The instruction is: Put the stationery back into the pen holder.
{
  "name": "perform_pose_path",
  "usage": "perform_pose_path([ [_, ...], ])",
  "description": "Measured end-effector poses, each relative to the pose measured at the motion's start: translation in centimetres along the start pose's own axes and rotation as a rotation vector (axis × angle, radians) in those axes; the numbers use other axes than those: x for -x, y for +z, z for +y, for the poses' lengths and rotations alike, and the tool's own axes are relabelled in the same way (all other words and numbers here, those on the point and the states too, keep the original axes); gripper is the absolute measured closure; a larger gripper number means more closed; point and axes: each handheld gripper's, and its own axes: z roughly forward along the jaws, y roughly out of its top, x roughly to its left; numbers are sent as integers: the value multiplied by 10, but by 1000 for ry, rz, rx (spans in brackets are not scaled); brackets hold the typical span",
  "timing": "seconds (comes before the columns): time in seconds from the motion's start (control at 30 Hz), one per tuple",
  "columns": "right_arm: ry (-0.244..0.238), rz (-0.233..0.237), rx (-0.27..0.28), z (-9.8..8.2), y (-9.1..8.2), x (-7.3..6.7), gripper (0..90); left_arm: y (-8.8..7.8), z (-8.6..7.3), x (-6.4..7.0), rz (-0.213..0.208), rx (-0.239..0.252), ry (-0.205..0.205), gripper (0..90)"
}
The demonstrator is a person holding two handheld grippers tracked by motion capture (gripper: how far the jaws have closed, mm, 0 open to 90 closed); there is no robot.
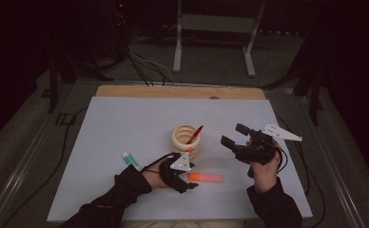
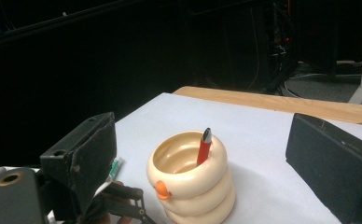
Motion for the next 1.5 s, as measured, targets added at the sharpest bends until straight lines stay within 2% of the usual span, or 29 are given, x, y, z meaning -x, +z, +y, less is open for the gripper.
perform_pose_path([
  [0.13, 1, 1, 0, 0, 0, 1, 85, 5, -1, -5, -3, -26, 9, 380],
  [0.27, 4, 4, 1, 0, 1, 1, 85, 9, -1, -7, 2, -31, 17, 468],
  [0.3, 5, 4, 0, 0, 1, 1, 85, 11, -2, -7, -8, -30, 33, 488],
  [0.37, 7, 5, -2, 0, 1, 1, 85, 14, -1, -7, -36, -22, 39, 504],
  [0.73, 8, 7, -2, 0, 1, 1, 85, 19, 2, -9, -71, -16, 73, 649],
  [0.83, 7, 6, -7, -1, 1, 1, 85, 18, 2, -9, -71, -12, 68, 654],
  [0.97, 8, 7, -8, -1, 2, 1, 85, 18, 4, -7, -61, -33, 34, 659],
  [1.03, 8, 9, -9, -2, 2, 1, 85, 18, 5, -7, -58, -41, 38, 660],
  [1.07, 9, 9, -13, -2, 3, 0, 85, 19, 7, -7, -62, -46, 13, 660],
  [1.13, 7, 10, -14, -3, 3, 0, 85, 18, 8, -6, -85, -54, 4, 660],
  [1.2, -3, 8, -12, -3, 3, -1, 88, 17, 10, -2, -82, -54, 12, 660],
  [1.3, -32, 3, -8, -3, 3, -2, 87, 13, 14, 2, -105, -48, 20, 660],
  [1.33, -50, -1, -11, -3, 3, -4, 86, 11, 15, 4, -97, -45, 34, 660],
  [1.4, -90, -13, -12, -3, 4, -7, 62, 7, 17, 5, -104, -49, 34, 660],
  [1.5, -111, -2, -24, -3, 6, -10, 56, 5, 18, 5, -98, -47, 38, 660],
])
